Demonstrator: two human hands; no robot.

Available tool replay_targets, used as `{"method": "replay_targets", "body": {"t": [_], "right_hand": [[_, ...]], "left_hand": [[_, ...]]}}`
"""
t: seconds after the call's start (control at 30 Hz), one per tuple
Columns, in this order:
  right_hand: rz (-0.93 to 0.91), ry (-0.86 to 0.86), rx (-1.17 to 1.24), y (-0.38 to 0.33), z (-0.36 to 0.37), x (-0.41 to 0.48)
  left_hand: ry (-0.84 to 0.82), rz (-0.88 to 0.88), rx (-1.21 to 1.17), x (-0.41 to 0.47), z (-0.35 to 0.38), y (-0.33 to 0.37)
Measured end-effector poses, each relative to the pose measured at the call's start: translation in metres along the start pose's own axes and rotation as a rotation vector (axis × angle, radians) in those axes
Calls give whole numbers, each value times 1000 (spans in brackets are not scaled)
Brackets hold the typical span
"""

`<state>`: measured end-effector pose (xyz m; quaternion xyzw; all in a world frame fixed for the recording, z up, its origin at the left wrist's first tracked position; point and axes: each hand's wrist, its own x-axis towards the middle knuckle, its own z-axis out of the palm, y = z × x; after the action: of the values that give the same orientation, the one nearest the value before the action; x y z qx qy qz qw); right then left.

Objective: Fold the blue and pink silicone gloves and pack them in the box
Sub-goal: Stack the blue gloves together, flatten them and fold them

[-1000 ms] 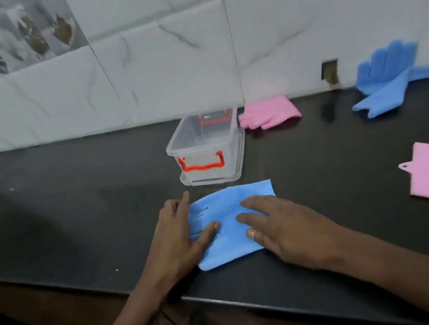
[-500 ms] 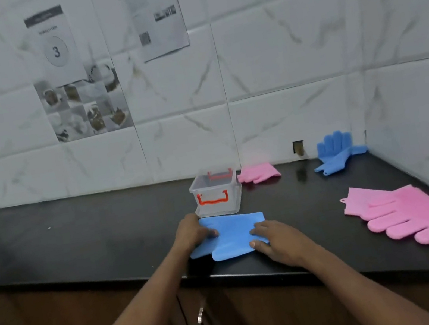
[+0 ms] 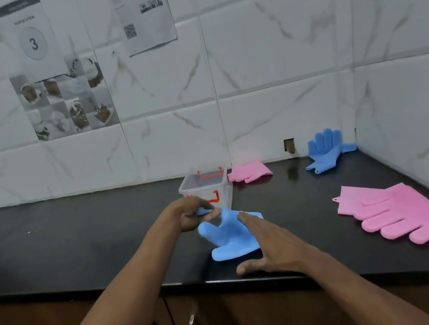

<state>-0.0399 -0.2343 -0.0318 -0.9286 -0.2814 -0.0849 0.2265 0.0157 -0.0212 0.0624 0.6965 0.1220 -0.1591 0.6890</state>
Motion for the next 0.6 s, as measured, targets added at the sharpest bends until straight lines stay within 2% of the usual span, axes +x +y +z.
{"method": "replay_targets", "body": {"t": [0.07, 0.17, 0.2, 0.23, 0.27, 0.33, 0.4, 0.47, 0.53, 0.6], "right_hand": [[-10, 88, 43, -6, 0, 3], [125, 385, 285, -19, 0, 16], [180, 495, 364, -22, 0, 21], [221, 604, 421, -21, -2, 26], [249, 706, 473, -20, -6, 30], [312, 825, 603, -13, -22, 33], [420, 891, 768, 2, -45, 37], [445, 869, 1205, 21, -68, 39], [407, 729, 1664, 37, -90, 33], [375, 672, 1842, 53, -104, 24]], "left_hand": [[-79, 39, -188, -9, 31, 16], [-157, 48, -486, -20, 76, 36], [-156, 76, -378, -25, 90, 41], [-150, 19, -349, -31, 102, 46], [-233, -2, -415, -35, 109, 48], [-250, 23, -345, -35, 121, 54], [-337, 77, -305, -40, 124, 64], [-426, 55, -391, -50, 112, 69], [-398, 113, -371, -46, 91, 60], [-334, 148, -348, -38, 70, 34]]}}
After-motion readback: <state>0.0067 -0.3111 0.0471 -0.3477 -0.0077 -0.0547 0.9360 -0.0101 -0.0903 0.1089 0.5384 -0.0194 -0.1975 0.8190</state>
